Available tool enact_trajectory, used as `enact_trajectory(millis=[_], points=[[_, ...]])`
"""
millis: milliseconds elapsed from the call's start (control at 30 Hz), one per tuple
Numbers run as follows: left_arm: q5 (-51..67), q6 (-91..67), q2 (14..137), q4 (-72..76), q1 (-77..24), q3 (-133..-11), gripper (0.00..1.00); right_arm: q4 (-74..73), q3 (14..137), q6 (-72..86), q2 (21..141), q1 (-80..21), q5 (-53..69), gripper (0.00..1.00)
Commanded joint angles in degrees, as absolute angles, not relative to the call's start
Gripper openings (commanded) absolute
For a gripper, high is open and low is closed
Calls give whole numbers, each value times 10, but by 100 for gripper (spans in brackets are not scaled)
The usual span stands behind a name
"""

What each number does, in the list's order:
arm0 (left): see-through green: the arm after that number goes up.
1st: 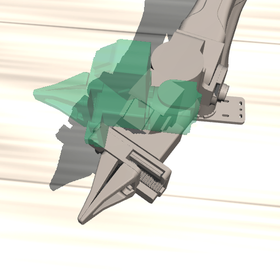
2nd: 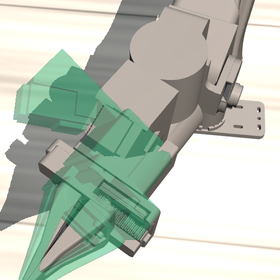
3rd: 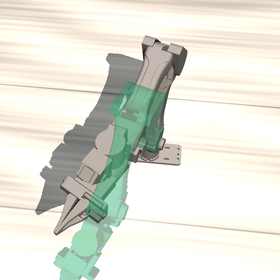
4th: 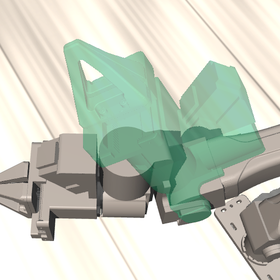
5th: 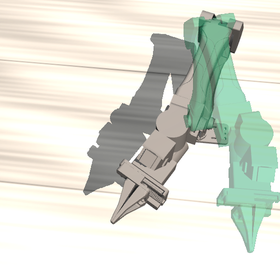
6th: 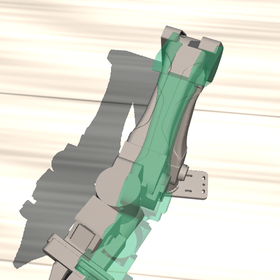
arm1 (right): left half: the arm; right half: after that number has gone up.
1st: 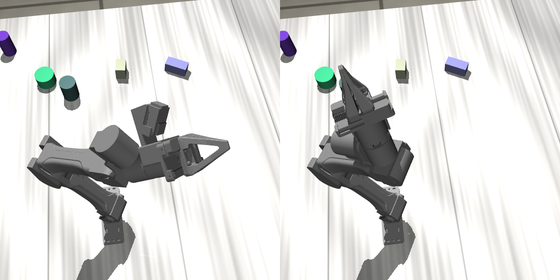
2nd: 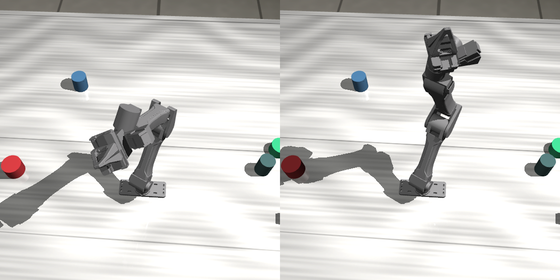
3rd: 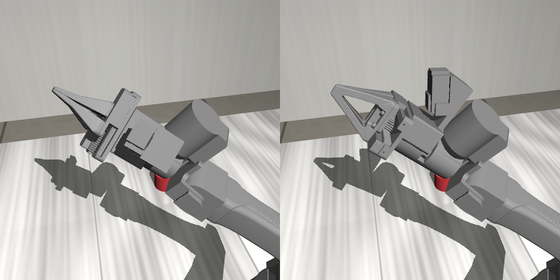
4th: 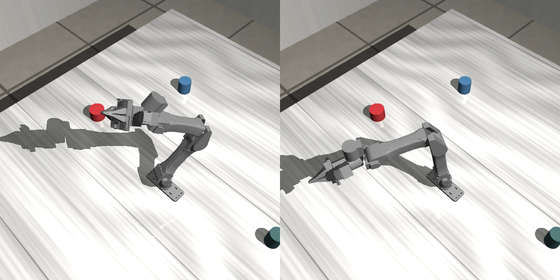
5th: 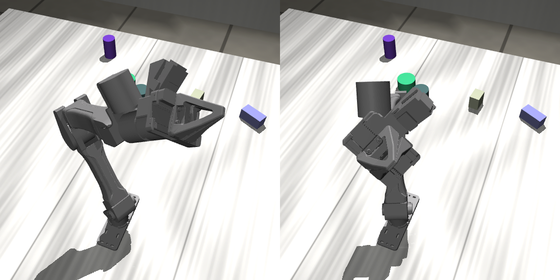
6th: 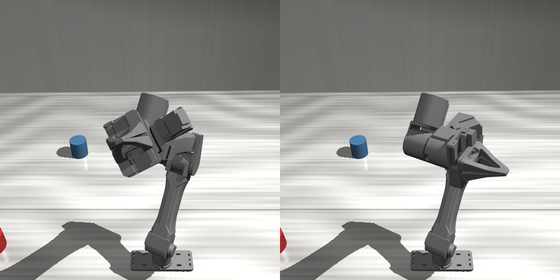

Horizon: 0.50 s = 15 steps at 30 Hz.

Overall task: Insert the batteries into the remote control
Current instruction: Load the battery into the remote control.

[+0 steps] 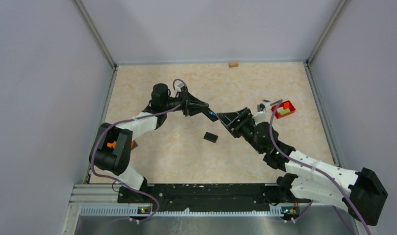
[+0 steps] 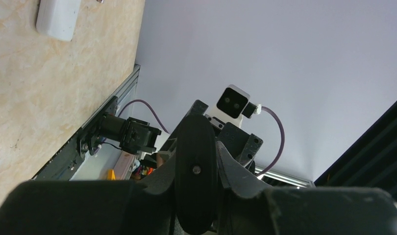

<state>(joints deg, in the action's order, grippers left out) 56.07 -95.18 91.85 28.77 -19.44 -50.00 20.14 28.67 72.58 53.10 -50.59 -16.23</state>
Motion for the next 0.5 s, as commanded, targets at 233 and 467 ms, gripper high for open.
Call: enact_trajectory(millis=[233,467], points=[[563,-972,879,341,-194,-491,0,320,257,740,554,-511,-158,70],[565,-975,876,345,-194,-490,0,322,266,740,571,-511,-151,70]])
